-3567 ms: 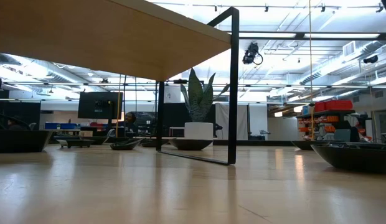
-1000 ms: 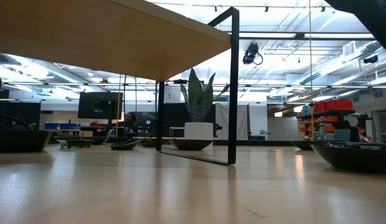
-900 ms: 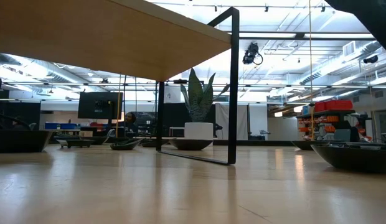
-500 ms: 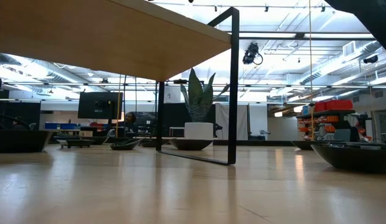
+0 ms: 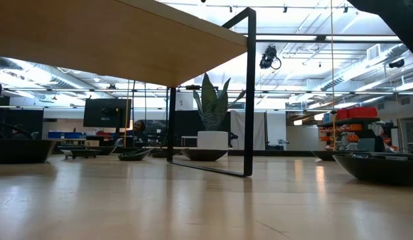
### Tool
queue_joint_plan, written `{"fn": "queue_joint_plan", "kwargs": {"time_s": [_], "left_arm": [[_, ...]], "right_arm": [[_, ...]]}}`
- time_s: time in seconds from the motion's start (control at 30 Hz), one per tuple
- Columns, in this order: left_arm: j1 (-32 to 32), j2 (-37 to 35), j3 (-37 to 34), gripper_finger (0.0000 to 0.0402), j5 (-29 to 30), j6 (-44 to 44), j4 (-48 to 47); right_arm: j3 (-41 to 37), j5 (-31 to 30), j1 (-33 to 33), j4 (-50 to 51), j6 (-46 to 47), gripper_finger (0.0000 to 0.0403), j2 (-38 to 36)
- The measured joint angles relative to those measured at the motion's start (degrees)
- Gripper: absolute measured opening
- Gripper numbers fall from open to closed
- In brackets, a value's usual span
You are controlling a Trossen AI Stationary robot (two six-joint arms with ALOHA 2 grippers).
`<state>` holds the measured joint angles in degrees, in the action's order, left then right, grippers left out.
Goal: Pick & Place Mini shaped plates
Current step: Put the black distorted square plate on the shelf
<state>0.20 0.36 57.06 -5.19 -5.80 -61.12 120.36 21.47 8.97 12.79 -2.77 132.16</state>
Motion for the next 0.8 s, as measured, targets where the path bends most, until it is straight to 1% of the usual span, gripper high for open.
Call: {"fn": "queue_joint_plan", "kwargs": {"time_s": [0.47, 0.8], "left_arm": [[0.0, 0.0, 0.0, 0.0018, 0.0, 0.0, 0.0], [0.0, 0.0, 0.0, 0.0018, 0.0, 0.0, 0.0]], "right_arm": [[0.0, 0.2, 0.1, -0.9, -0.8, 0.0013, 0.0], [0.0, 0.1, 0.5, -4.3, 4.0, 0.0003, 0.0]]}}
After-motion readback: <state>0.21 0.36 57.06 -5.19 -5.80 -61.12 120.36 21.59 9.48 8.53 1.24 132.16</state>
